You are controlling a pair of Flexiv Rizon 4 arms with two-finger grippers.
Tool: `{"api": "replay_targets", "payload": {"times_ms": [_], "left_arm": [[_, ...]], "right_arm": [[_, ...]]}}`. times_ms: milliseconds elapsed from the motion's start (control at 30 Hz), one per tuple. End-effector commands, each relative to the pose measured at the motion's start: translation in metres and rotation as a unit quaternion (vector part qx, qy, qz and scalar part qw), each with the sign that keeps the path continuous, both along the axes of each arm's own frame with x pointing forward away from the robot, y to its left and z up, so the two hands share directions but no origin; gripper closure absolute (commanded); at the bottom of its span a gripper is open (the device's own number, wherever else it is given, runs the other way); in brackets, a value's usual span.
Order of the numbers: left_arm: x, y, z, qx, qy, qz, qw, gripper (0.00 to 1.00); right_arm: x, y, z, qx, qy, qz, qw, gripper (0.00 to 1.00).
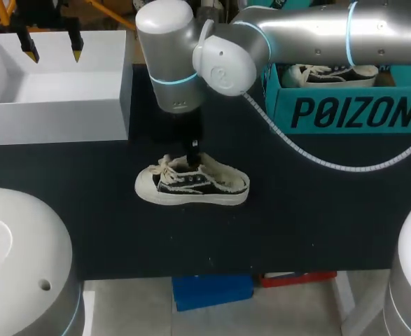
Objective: Take the shoe out of the shoebox, open the shoe tongue, remove and reinsert the insole, then place the shoe into the shoebox
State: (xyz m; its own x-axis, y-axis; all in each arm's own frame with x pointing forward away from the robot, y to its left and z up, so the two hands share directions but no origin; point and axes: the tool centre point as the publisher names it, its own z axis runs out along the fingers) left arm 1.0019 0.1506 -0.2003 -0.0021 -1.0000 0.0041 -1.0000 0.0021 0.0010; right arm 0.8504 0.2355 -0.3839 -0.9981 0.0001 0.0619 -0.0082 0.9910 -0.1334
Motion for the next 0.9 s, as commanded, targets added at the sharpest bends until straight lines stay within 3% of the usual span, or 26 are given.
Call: {"api": "replay_targets", "payload": {"times_ms": [33,67,100,133,167,300,367,600,900], "left_arm": [[0.0,0.0,0.0,0.001,0.001,0.0,1.0,0.0],[0.0,0.0,0.0,0.001,0.001,0.0,1.0,0.0],[0.0,0.0,0.0,0.001,0.001,0.0,1.0,0.0],[0.0,0.0,0.0,0.001,0.001,0.0,1.0,0.0],[0.0,0.0,0.0,0.001,0.001,0.0,1.0,0.0],[0.0,0.0,0.0,0.001,0.001,0.0,1.0,0.0],[0.0,0.0,0.0,0.001,0.001,0.0,1.0,0.0],[0.0,0.0,0.0,0.001,0.001,0.0,1.0,0.0],[0.0,0.0,0.0,0.001,0.001,0.0,1.0,0.0]], "right_arm": [[-0.001,-0.004,0.021,-0.004,-0.029,-0.011,1.0,0.35],[-0.001,-0.005,0.028,0.001,-0.04,-0.014,0.999,0.36],[-0.001,-0.005,0.036,0.013,-0.053,-0.014,0.998,0.29],[-0.001,-0.006,0.044,0.025,-0.067,-0.012,0.997,0.08],[-0.002,-0.006,0.052,0.038,-0.079,-0.007,0.996,0.0],[-0.013,-0.011,0.083,0.125,-0.121,0.014,0.985,0.0],[-0.022,-0.014,0.096,0.191,-0.137,0.034,0.971,0.0],[-0.035,-0.032,0.108,0.29,-0.154,0.031,0.944,0.0],[-0.035,-0.032,0.108,0.29,-0.154,0.031,0.944,0.0]]}}
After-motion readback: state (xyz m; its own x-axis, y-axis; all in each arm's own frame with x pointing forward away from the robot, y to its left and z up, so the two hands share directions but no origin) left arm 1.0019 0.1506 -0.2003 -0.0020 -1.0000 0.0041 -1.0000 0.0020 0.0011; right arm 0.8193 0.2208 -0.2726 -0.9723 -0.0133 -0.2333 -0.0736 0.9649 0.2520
